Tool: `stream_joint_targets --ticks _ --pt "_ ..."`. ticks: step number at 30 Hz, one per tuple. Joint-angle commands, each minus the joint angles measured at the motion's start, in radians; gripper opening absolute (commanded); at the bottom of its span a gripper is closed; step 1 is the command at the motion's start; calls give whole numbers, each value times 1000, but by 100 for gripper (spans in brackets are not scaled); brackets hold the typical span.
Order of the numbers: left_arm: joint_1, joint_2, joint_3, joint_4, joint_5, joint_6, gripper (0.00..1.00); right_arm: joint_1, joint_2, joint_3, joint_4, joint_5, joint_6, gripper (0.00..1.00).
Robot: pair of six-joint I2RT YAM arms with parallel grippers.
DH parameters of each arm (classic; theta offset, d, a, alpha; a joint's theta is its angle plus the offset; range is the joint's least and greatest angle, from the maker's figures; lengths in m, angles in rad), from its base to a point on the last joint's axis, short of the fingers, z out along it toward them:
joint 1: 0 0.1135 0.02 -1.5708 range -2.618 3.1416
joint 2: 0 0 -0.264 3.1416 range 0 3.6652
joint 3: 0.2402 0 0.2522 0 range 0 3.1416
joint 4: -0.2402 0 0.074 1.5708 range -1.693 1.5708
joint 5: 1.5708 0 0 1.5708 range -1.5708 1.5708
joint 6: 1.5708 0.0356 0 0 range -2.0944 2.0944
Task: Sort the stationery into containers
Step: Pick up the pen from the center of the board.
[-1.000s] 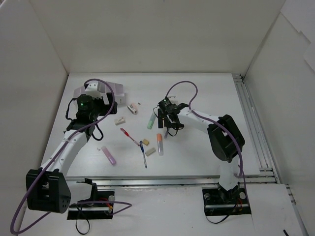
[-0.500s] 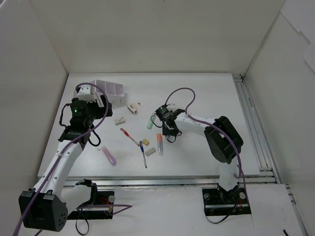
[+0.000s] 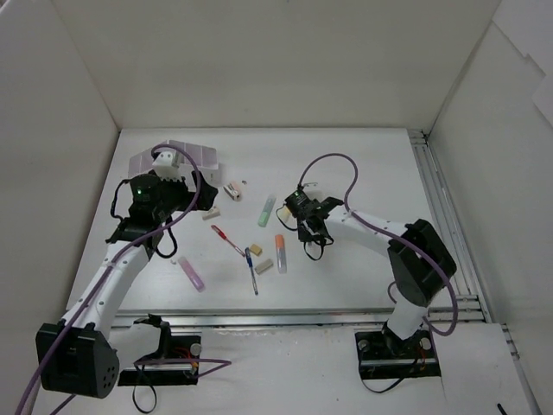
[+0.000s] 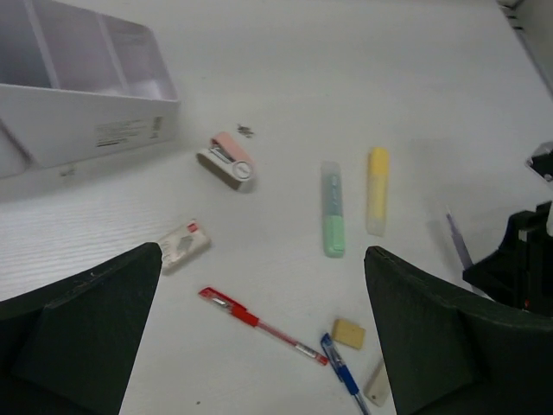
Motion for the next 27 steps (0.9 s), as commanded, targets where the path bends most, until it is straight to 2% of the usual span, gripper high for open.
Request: stream_joint_targets --ticks 1,3,4,7,9,12,17,20,21,25,26,27 --pt "-27 49 34 149 267 -67 99 43 -166 12 28 38 -137 0" --pt "-50 88 46 211 351 -96 99 61 -221 -12 111 -3 -247 0" --pt "-66 126 51 232 418 -125 99 74 -239 -26 146 -57 -275 0" --pt "-103 196 71 318 501 -180 99 81 -317 -113 324 -228 -349 0" --pt "-131 224 83 366 515 -226 99 86 -359 -144 463 -305 -375 0" --pt "-165 270 97 406 509 -256 99 89 -387 -173 577 -388 -392 0" --pt "-206 321 103 464 511 -294 98 94 -393 -166 646 -433 -416 0" --pt "-215 335 100 498 500 -314 88 97 -391 -160 683 -456 -419 0" --pt "-215 341 102 506 505 -317 78 97 -393 -161 699 -442 -413 0" --pt "-215 349 103 521 508 -326 54 100 -394 -167 749 -450 -422 0" --pt "-215 349 103 530 509 -331 39 98 -391 -161 752 -448 -422 0" --pt "-215 349 103 542 514 -334 30 98 -384 -158 749 -444 -421 0"
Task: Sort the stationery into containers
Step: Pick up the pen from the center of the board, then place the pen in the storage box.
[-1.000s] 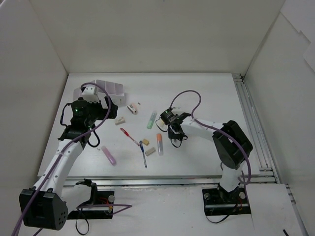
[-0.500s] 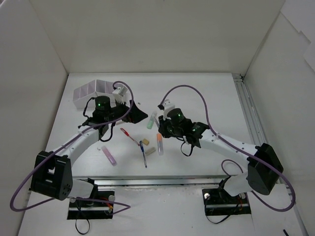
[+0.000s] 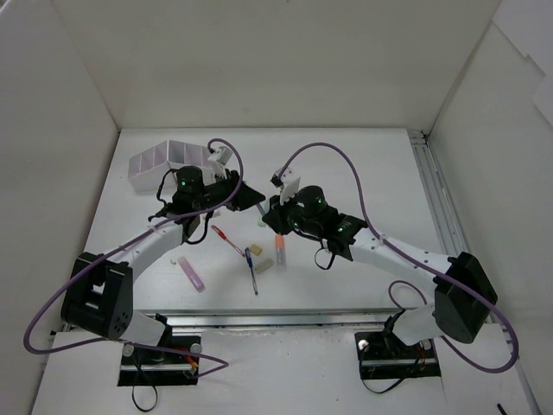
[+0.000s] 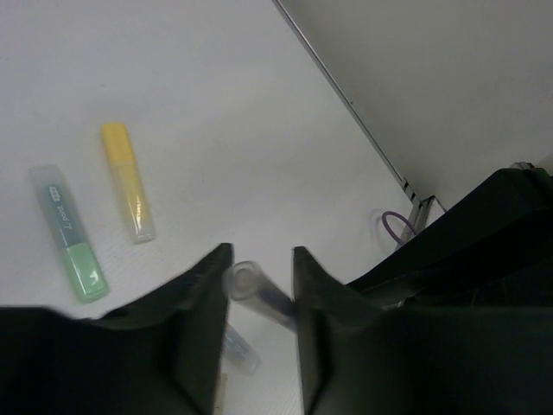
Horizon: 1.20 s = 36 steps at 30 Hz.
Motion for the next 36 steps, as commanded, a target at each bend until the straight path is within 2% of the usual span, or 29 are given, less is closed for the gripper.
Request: stream_joint_targets --ticks 1,2,4,5,6,8,9,14,18,21,27,32,36 --pt "-3 -22 61 127 35 -23 21 10 -28 33 113 -4 -18 0" --pt "-3 -26 62 130 37 -21 4 6 -23 39 101 11 -13 1" --pt "-3 -38 69 120 23 -7 0 10 -17 51 92 47 -4 12" --pt "-3 -39 78 106 17 2 0 9 -17 51 85 70 8 21" --pt "10 -47 84 95 9 10 0 6 -18 53 82 87 17 52" --pt "35 -53 111 63 -17 42 0 3 -34 48 72 139 36 72" --pt "73 -59 121 40 -46 48 0 -5 -40 47 64 157 46 98" --pt "214 -29 202 -29 -170 120 0 -71 -81 -2 50 251 169 98" --pt "294 43 285 -72 -409 215 0 -123 -95 -29 19 271 174 98" --pt "354 141 380 -78 -419 270 0 -139 -103 -29 -14 289 149 98" --pt "396 309 559 -95 -486 361 0 -174 -115 -56 -39 308 141 98" --pt "396 393 608 -83 -592 407 0 -201 -118 -79 -54 302 128 98" --pt "396 430 615 -48 -612 424 0 -203 -121 -102 -57 295 117 98"
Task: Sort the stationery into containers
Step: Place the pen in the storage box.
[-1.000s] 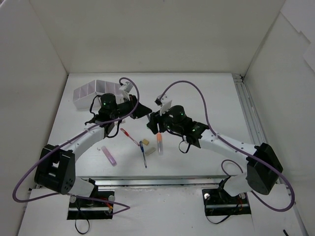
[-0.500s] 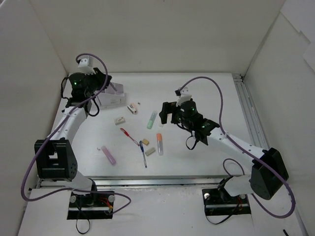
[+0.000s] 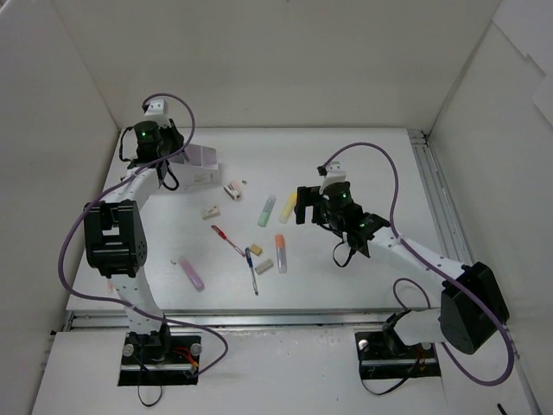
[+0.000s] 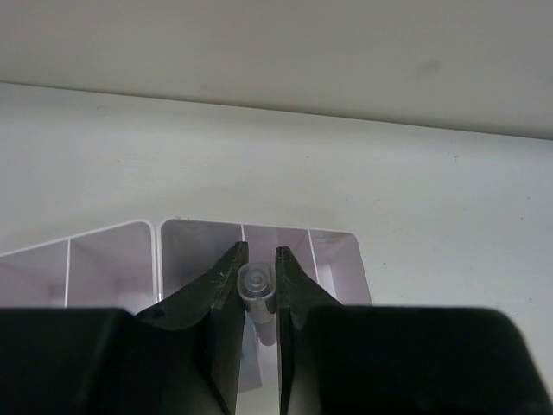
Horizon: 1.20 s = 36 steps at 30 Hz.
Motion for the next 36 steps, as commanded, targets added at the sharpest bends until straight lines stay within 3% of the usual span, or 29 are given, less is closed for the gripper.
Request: stream_joint_targets --ticks 1,11,23,31,33,36 --pt "7 -25 63 78 -90 66 0 -6 -49 -7 38 20 -15 98" --pt "17 -117 30 112 26 19 0 -6 -47 -18 35 11 -31 98" --pt "27 -113 38 97 -69 66 1 -6 -38 -18 28 20 -41 98" --pt "27 -77 14 62 -95 54 24 -6 -59 -21 3 40 -41 98" --pt "27 -111 -11 51 -100 59 34 -6 -72 -23 0 37 -43 98" --pt "27 -169 -42 14 -115 62 37 -4 -81 -27 2 30 -43 98"
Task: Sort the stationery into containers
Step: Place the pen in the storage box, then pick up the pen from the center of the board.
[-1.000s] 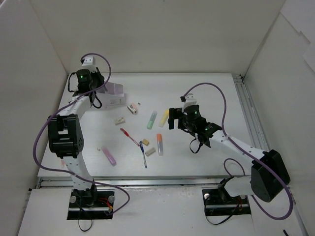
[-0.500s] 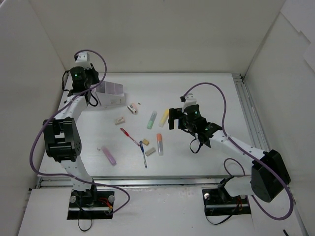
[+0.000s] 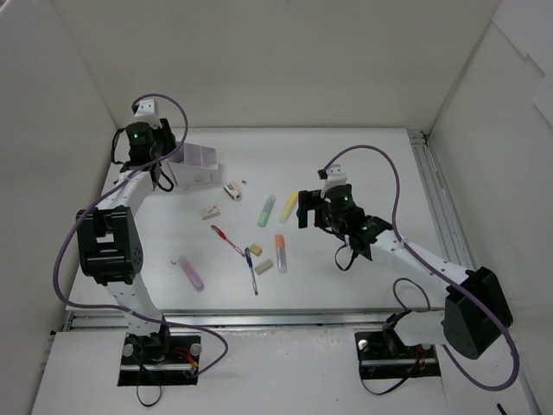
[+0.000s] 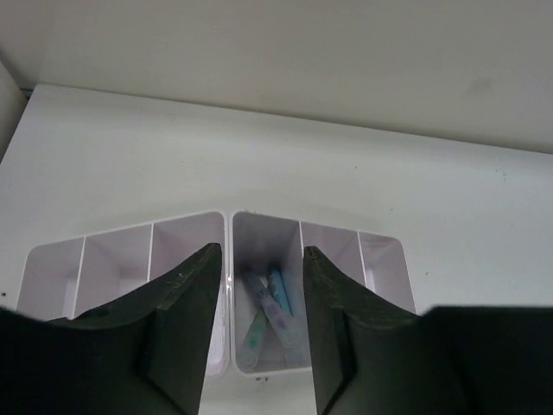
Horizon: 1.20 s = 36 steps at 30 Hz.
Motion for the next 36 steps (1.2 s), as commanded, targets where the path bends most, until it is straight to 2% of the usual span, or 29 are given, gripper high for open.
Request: stream_joint_targets --ticks 1,3,5,8,9,10,13,15,18,20,23,27,30,32,34,36 --pt "6 -132 -13 -10 -29 15 40 -5 -57 3 38 23 -14 98" --pt "15 -201 -27 -125 -40 -8 80 -7 -69 -4 44 17 -13 98" --pt "25 -263 -80 -199 -86 -75 100 -7 -77 -20 67 6 -3 98" --pt "48 -456 -209 -294 -141 -146 100 -4 -100 -46 86 -17 7 98" --pt "65 -497 -232 -393 -150 -197 100 -4 -111 -53 86 -24 9 98" --pt "74 -530 -251 -444 -255 -219 100 -5 -117 -63 83 -31 14 98" --pt "116 -641 -349 -621 -400 -281 99 -5 -154 -97 96 -49 29 98" --pt "186 -686 -389 -690 -405 -289 99 -5 -178 -117 106 -55 44 98" --pt "266 -721 -493 -724 -339 -287 99 -7 -195 -136 110 -83 41 98" --pt "329 -741 -565 -716 -348 -290 100 -8 -197 -129 92 -98 35 98" --pt "407 -749 -639 -715 -405 -304 99 -8 -200 -119 78 -140 24 98" --pt "505 -706 -673 -687 -382 -324 98 -8 -206 -120 81 -170 23 98" --pt "527 -640 -680 -644 -353 -313 95 -11 -226 -132 87 -173 32 98" --pt "538 -591 -683 -612 -305 -302 88 -5 -239 -140 101 -175 37 98" --pt "538 -549 -665 -619 -316 -304 75 -10 -247 -140 101 -175 37 98" --pt "538 -523 -651 -630 -333 -308 69 -8 -253 -140 100 -167 35 98"
